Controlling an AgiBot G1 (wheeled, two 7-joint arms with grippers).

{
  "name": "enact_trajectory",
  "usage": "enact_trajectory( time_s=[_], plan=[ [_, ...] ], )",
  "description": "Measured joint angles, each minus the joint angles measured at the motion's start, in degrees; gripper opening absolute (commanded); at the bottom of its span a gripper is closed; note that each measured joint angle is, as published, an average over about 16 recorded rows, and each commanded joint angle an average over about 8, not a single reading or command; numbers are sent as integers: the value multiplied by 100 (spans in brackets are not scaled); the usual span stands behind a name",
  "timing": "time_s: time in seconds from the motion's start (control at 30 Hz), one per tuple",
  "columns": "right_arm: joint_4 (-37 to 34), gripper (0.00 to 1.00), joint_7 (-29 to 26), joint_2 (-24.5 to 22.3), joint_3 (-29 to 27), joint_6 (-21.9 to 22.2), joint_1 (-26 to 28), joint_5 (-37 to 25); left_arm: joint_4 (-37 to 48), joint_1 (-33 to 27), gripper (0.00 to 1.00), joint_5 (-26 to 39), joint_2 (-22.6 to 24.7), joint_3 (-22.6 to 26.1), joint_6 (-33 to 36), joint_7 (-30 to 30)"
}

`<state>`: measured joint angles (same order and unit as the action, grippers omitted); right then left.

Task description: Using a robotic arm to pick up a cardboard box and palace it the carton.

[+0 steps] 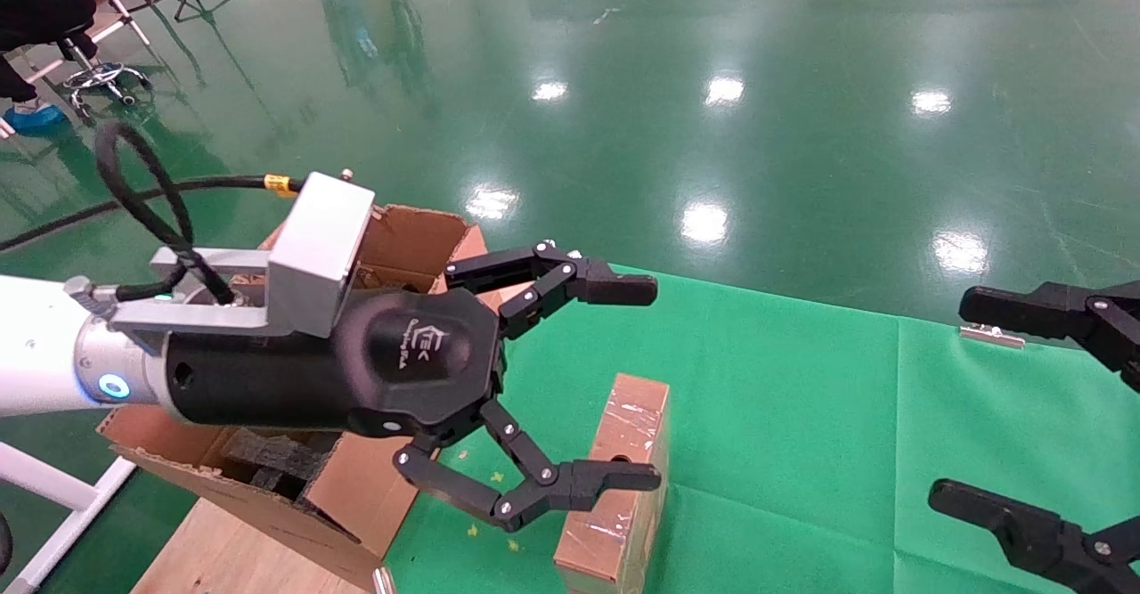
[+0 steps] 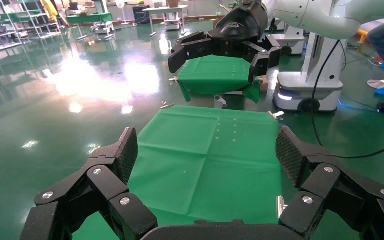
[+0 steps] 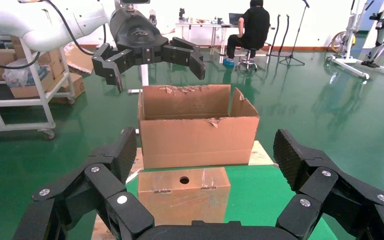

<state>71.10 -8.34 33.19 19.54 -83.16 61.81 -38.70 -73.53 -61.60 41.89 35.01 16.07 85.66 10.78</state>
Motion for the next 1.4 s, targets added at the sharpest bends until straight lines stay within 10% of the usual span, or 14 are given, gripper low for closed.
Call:
enact_trajectory(
  time_s=[0.37,0.67,1.13,1.4],
  plan=[
    [0,99,0,0,0,0,0,0,-5,-4,100,18,-7,5,0,0],
    [0,1,0,0,0,0,0,0,-153,-271,100,576,-128,185,-42,161],
    [-1,0,0,0,0,2,-1,0,-340,-975,100,1786,-270,643,-21,689],
    [-2,0,0,0,0,3,-2,0,-362,-1890,100,3074,63,1286,117,2001]
  ],
)
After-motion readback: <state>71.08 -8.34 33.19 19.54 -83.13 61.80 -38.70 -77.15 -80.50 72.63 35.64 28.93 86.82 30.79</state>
